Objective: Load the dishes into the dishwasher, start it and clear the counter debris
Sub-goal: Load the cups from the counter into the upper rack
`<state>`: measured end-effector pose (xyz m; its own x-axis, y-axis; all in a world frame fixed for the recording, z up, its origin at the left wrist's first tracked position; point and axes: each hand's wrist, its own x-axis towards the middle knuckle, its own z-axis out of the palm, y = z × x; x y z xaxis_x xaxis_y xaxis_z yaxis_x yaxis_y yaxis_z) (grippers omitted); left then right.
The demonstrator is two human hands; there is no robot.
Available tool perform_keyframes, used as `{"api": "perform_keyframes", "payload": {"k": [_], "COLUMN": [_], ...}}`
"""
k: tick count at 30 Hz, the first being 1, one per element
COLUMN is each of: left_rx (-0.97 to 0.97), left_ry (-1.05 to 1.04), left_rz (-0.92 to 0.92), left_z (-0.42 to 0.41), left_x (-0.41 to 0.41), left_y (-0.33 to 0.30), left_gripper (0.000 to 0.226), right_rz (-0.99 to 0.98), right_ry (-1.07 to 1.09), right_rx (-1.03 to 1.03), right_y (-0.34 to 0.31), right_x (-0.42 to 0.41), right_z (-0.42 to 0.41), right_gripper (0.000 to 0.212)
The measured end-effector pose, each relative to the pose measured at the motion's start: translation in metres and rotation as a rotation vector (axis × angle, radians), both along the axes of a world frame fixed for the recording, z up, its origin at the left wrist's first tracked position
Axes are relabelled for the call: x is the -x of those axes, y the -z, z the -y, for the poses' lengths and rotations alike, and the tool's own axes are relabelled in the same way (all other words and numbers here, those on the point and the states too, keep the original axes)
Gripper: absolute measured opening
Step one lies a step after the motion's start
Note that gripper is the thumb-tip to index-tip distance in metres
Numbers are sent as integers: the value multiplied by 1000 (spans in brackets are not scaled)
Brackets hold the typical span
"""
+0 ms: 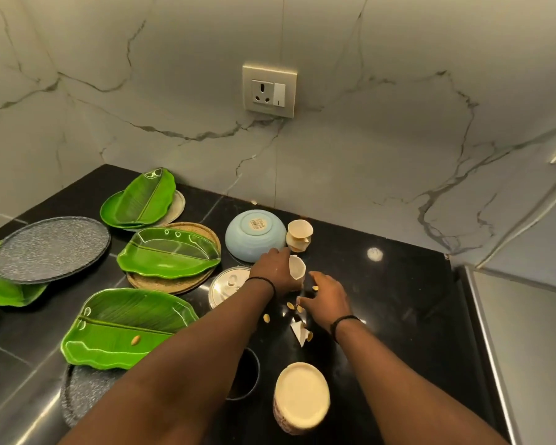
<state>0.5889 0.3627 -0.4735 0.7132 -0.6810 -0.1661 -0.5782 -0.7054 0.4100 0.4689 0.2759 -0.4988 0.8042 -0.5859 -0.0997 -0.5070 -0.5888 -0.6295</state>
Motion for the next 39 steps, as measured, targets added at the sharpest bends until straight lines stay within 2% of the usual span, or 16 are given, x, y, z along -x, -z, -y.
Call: {"api": "perform_keyframes", "payload": {"k": [5, 7, 9, 11, 13, 16, 18, 21, 23, 26, 32, 39], "left_rx": [-15, 44, 142, 256, 401, 530, 523, 421, 392, 303, 161, 35], "left_ry": [32, 15, -16, -51, -103, -79, 24, 284, 408, 639, 1062, 1451], "left_rz": [-28, -56, -122, -274, -554, -881, -952, -934, -832, -754, -662, -499], "left_z": [12, 14, 13, 13, 13, 19, 34, 75, 98, 125, 155, 149], "left_x": [-2, -3, -4, -7, -10, -5, 15, 75, 107, 178, 352, 541], "left_y": [11, 12, 8, 0, -16, -47, -64, -78, -87, -97, -98, -89], "left_gripper": [58, 57, 58, 59, 53, 35, 21, 17, 29, 49, 42, 53], "right_rz": [-4, 48, 145, 261, 352, 450, 522, 602, 622, 543, 461, 293], "right_ry": [-56, -51, -30, -30, -58, -19, 85, 322, 409, 527, 796, 994], "right_rx": [-64, -129, -279, -474, -608, -591, -531, -457, -449, -347, -251, -125], "right_y": [9, 8, 4, -7, -26, -59, -76, -90, -99, -110, -118, -111], "right_x": [-4, -4, -4, -1, 1, 11, 33, 106, 151, 241, 428, 608], "right_z": [13, 16, 15, 21, 31, 41, 47, 63, 74, 76, 54, -6], "right_gripper": [59, 55, 51, 53, 58, 58, 56, 53, 52, 50, 46, 55]}}
